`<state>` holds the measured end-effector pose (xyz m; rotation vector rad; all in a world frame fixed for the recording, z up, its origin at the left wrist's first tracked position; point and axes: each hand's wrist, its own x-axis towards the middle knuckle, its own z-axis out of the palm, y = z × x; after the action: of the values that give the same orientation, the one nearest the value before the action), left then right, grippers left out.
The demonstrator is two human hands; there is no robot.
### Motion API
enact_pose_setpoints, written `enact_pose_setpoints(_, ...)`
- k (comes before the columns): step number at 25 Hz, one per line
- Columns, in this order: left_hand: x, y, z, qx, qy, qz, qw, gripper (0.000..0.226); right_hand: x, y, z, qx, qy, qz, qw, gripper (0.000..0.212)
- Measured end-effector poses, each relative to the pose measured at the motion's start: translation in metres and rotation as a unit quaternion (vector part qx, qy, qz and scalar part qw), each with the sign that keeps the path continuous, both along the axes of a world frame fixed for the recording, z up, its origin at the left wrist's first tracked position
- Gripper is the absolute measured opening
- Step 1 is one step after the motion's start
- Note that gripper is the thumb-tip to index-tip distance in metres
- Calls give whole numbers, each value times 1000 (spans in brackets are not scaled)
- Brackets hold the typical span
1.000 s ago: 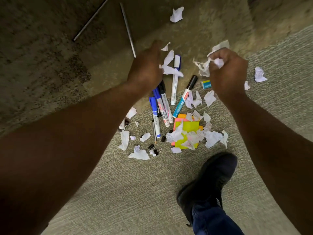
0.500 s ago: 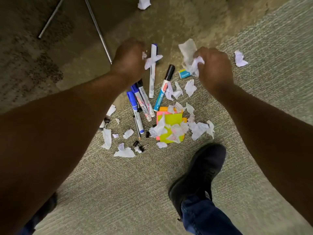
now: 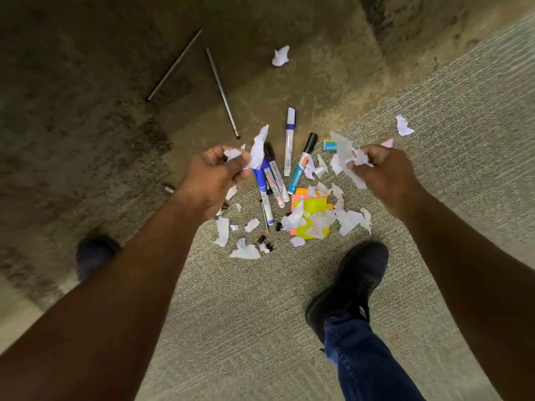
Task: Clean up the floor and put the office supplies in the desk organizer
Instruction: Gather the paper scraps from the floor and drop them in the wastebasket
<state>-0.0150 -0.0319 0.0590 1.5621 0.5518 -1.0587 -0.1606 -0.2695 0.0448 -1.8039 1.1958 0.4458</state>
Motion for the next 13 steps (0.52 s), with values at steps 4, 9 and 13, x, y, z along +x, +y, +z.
enact_pose_setpoints(4,21,54,42,-28,8,54,998,11,47,68,41,117,-57,-41,991,18)
enact_pose_setpoints(9,60,138,87,-7,-39,82,996,10,132,166,82,167,-113,-6,979,14)
enact_pose_setpoints(13,92,214,133,6,-98,141,985,9,198,260,119,212,-145,20,966,15)
